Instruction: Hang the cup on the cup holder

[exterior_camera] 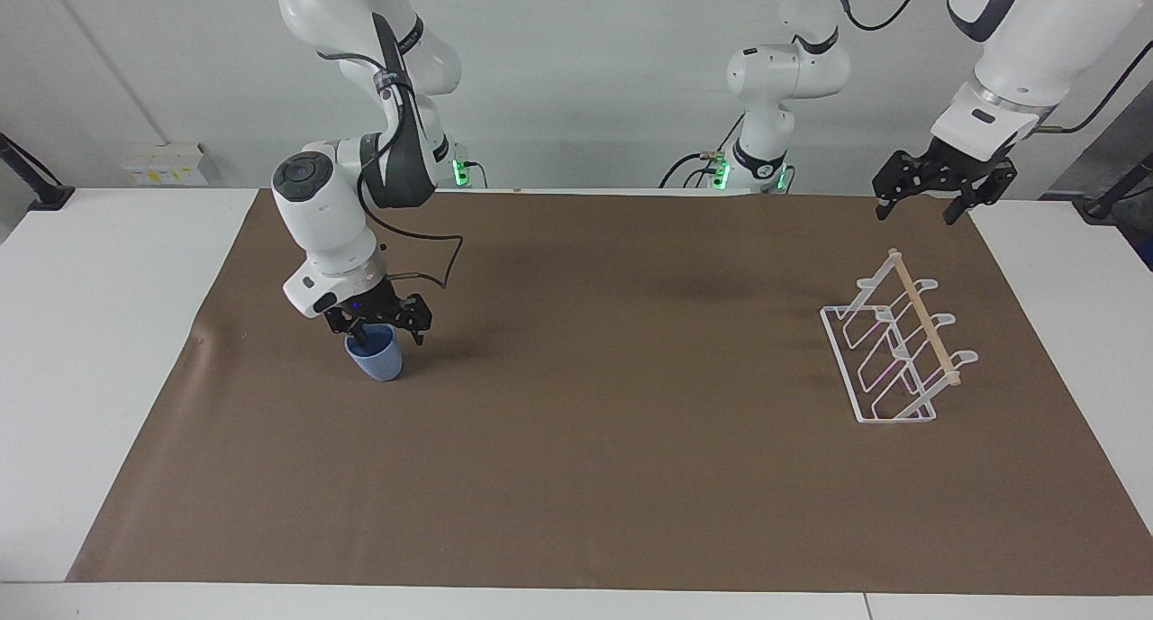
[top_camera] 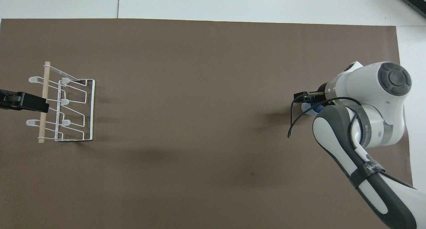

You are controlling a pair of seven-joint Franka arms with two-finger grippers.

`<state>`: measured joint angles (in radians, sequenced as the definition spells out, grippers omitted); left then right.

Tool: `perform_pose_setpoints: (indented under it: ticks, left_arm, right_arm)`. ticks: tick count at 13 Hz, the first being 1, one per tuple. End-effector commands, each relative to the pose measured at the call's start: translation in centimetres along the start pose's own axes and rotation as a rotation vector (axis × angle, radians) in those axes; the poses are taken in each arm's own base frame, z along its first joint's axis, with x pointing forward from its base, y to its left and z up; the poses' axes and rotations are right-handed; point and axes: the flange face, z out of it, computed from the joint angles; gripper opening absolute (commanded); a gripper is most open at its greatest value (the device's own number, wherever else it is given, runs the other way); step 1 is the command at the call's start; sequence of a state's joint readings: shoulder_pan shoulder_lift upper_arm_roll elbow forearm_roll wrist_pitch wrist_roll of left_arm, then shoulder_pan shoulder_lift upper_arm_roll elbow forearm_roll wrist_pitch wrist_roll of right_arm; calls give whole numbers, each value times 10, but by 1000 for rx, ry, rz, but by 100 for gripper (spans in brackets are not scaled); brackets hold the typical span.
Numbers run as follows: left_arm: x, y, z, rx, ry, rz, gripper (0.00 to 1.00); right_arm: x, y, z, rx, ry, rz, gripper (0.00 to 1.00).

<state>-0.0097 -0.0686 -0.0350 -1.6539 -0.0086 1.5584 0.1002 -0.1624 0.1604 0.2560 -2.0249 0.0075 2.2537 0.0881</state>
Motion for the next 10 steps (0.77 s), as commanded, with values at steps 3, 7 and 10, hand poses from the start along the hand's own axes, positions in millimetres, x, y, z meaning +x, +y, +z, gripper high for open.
perform_pose_setpoints:
  ticks: [3,7,10]
  left_arm:
    - [-10,4,0,-10,-3,2,100]
    - [-23,3,14,-13,-43,2,100]
    - [-24,5,13,-10,-45,-97,100]
  right_arm:
    - [-11,0,13,14,24,9,100]
    - [-14,2,18,13,16,13,96]
    - [-13,1,18,12,19,0,72]
